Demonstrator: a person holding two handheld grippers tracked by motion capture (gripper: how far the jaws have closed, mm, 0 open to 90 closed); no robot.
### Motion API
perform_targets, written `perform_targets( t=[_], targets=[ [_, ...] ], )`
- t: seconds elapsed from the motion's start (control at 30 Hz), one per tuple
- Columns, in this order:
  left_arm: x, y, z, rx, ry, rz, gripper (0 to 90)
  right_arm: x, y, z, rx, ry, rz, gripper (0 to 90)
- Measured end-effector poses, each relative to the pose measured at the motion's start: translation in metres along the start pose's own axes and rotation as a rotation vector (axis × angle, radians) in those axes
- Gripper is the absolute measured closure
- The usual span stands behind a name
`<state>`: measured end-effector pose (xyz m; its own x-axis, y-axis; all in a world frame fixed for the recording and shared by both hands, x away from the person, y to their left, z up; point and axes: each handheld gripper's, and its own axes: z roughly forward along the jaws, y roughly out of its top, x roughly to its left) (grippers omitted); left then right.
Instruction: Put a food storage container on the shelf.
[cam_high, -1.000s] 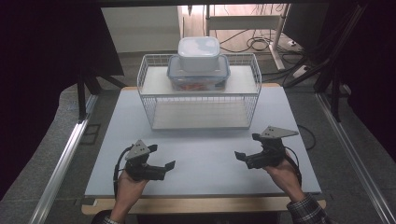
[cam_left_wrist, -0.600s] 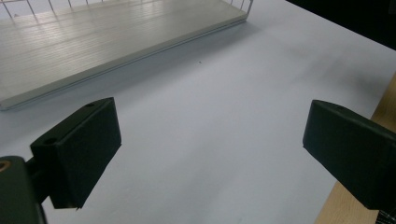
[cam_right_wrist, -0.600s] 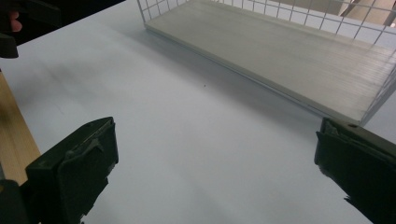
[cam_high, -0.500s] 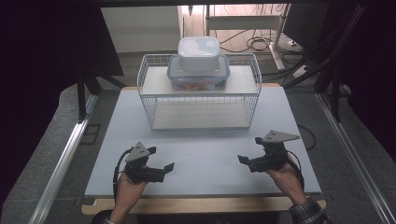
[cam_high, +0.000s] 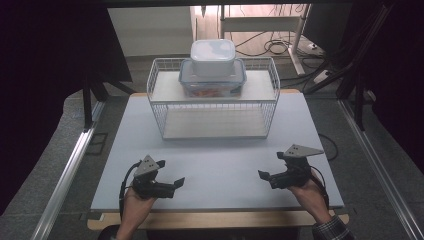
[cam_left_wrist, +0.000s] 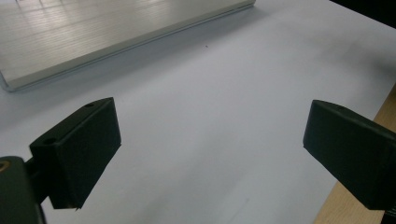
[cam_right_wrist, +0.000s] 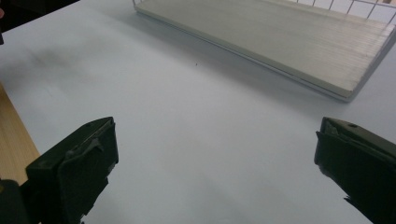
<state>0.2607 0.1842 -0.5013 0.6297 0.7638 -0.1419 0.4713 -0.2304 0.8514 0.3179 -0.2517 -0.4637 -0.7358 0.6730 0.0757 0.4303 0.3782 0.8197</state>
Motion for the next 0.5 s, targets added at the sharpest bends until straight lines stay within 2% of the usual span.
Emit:
perform_targets(
  t=[0.5],
  targets=[
    [0.001,-0.010,-0.006,0.028,0.032,0.002,3.1,-0.002,-0.015,-0.006,0.023,-0.031,0.001,0.0]
  ],
)
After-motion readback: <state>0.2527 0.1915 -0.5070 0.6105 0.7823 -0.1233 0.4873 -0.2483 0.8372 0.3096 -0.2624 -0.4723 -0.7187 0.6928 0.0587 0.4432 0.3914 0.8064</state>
